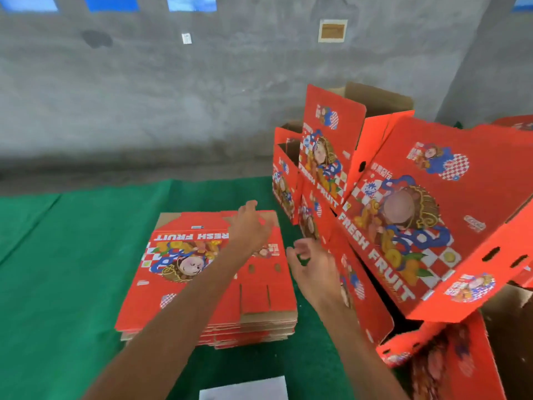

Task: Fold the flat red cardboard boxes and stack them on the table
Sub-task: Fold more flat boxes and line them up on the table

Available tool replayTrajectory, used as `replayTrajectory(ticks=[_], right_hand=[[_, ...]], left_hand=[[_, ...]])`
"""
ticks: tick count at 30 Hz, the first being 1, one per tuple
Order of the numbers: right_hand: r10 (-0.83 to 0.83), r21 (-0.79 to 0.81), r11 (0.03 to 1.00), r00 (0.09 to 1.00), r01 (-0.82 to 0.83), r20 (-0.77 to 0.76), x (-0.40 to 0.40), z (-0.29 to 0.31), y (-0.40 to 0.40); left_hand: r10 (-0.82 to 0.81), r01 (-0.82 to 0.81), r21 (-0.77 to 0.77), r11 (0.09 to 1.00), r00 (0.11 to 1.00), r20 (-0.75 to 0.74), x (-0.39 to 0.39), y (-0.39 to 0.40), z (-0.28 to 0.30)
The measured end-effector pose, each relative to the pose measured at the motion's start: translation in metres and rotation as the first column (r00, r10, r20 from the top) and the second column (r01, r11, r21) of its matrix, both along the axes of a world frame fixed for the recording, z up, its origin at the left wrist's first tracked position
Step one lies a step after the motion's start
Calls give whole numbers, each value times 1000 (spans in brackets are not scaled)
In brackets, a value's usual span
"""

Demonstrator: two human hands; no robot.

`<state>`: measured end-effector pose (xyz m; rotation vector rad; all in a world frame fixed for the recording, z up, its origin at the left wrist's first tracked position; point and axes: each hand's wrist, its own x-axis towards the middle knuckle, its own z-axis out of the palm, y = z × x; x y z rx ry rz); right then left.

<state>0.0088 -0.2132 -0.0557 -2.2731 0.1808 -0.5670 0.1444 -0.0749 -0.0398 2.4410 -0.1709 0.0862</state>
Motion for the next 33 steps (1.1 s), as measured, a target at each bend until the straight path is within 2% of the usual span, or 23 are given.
replayTrajectory(ticks=[2,4,7,10,12,15,18,20,23,25,29,31,33], right_hand=[[30,-118,990,950,-70,-310,15,-39,23],[-5,-190,977,885,-94,-465,21,-72,38],[-121,-274,961,854,-27,-506,26,-97,50],[-182,-282,959,822,26,-540,37,-102,50],[-173,-245,969,786,28,-594,45,-98,47],[-151,-123,988,761,94,-631,56,-93,39],[-154,-10,983,798,182,-583,54,-86,30],[-152,129,957,831,258,-535,45,-82,30],[-195,220,912,838,346,-510,21,-76,33],[-207,278,894,874,352,-440,3,-76,28],[-267,371,867,939,333,-218,-49,-61,21],[-288,435,845,950,310,-119,-73,-51,16],[-288,519,804,954,290,-86,-98,-33,6]], left_hand=[[124,-113,114,987,987,-98,-11,52,-27],[267,-228,201,953,944,-192,-22,97,-50],[483,-379,357,854,833,-270,-37,156,-68],[602,-511,322,797,718,-350,-50,199,-79],[577,-524,244,816,712,-400,-58,215,-85],[557,-542,153,827,750,-356,-66,224,-88],[562,-625,-14,780,711,-422,-70,229,-85],[574,-687,-121,716,678,-459,-76,229,-84],[643,-760,-187,622,632,-433,-88,226,-77],[651,-774,-251,581,627,-428,-96,224,-70],[536,-651,-504,567,757,-373,-118,220,-54],[538,-566,-562,603,809,-237,-139,211,-41],[519,-477,-561,677,849,-96,-164,201,-28]])
